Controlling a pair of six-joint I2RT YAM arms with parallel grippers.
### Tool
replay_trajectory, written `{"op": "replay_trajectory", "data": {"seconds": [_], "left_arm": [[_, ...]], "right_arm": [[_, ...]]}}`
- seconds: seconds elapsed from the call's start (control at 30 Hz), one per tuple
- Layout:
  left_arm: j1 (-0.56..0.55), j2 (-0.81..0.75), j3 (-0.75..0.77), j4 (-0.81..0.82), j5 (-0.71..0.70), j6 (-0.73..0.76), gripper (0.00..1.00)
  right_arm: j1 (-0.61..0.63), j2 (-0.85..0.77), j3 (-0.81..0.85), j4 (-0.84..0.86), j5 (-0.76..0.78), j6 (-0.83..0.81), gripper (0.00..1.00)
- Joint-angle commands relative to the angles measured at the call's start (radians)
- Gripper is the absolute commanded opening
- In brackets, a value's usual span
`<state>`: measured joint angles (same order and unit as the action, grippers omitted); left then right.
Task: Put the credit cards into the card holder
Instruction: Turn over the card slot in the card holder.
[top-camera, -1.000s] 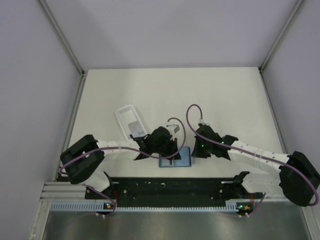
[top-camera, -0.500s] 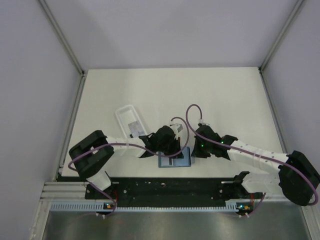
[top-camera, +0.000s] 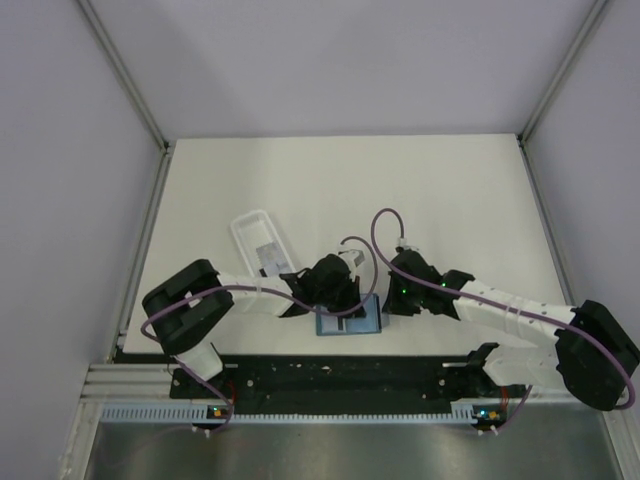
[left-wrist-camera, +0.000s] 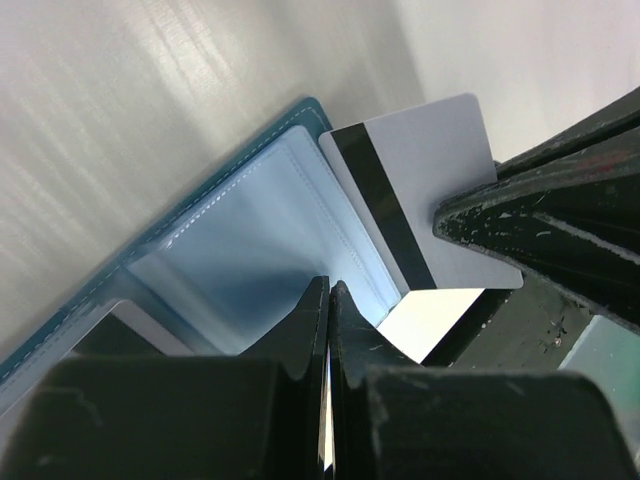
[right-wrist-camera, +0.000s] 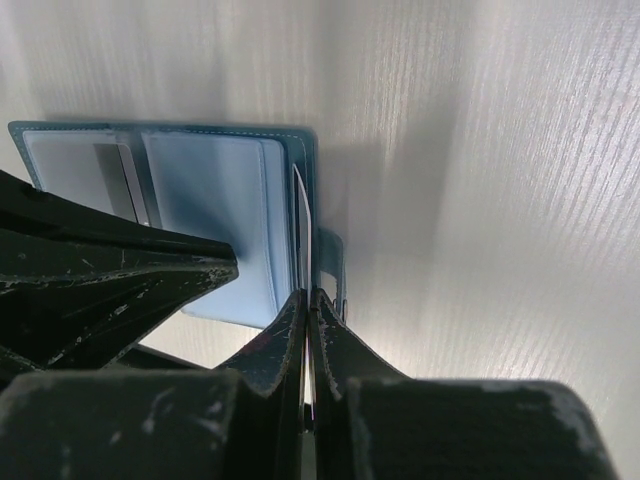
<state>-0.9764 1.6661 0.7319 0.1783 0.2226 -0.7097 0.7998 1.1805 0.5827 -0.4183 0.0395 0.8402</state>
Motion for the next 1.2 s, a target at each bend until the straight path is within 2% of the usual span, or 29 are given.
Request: {"op": "replay_trajectory", "data": {"seconds": [0.0,0.83,1.17], "left_arm": [[0.001,-0.038,-0.066,-0.049,-0.083,0.022,0.0],[0.002,-0.17,-0.196,-0.106,-0.155,0.038,0.0],[0.002,-0.164,-0.2,-0.096,-0.146,0.032,0.0]], "right_arm": [[-0.007,0.033,-0.024,-0.02,0.04,-0.004,0.0],[-0.007,0.028,-0.004,-0.066,0.08,-0.009,0.0],[-0.005,-0.238,0.026,-0.053,0.116,-0.038,0.0]]}}
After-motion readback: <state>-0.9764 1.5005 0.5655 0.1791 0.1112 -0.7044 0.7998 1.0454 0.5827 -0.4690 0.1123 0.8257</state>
